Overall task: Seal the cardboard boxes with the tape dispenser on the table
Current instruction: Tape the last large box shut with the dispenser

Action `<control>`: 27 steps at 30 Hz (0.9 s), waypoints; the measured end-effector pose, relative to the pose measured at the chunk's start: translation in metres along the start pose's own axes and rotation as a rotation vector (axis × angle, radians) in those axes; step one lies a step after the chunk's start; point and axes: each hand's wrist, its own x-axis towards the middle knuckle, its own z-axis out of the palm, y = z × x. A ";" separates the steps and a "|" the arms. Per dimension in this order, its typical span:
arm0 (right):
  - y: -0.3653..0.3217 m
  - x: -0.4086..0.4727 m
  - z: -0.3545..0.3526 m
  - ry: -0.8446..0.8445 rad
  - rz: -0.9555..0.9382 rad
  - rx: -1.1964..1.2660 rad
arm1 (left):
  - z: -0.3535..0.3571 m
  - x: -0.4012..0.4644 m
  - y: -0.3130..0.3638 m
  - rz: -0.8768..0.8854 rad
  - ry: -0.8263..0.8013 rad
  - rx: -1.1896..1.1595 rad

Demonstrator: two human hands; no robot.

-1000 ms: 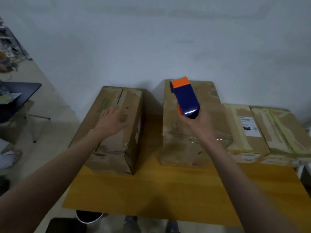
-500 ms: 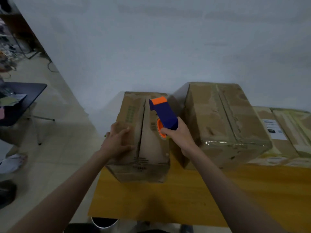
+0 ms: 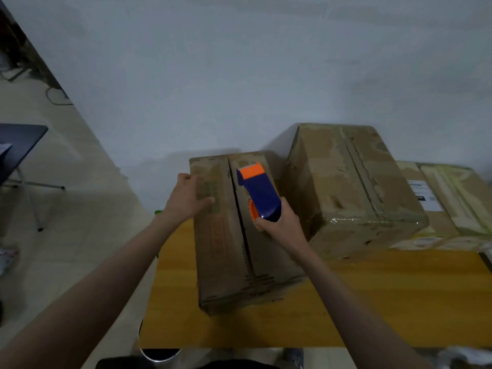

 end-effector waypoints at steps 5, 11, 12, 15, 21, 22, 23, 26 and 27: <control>0.000 0.000 -0.010 0.020 0.050 0.037 | -0.018 0.081 -0.012 0.062 -0.183 0.094; 0.008 -0.002 -0.023 0.090 0.102 0.077 | -0.020 0.090 -0.010 0.011 -0.257 0.022; 0.008 -0.004 -0.025 0.090 0.101 0.068 | -0.017 0.086 -0.011 -0.003 -0.247 0.008; 0.010 -0.009 -0.032 0.088 0.072 0.055 | -0.010 0.065 -0.012 -0.041 -0.202 -0.017; 0.011 -0.020 -0.043 0.056 0.058 0.083 | 0.003 0.001 -0.013 -0.155 -0.065 -0.080; 0.011 -0.022 -0.042 0.043 0.047 0.086 | 0.005 -0.010 -0.014 -0.159 -0.046 -0.079; 0.011 -0.024 -0.041 0.025 0.035 0.093 | 0.008 -0.020 -0.015 -0.160 -0.037 -0.066; 0.013 -0.034 -0.039 -0.036 0.002 0.073 | 0.015 -0.047 -0.019 -0.138 -0.044 0.076; 0.015 -0.038 -0.039 -0.059 -0.004 0.057 | 0.017 -0.055 -0.020 -0.125 -0.044 0.149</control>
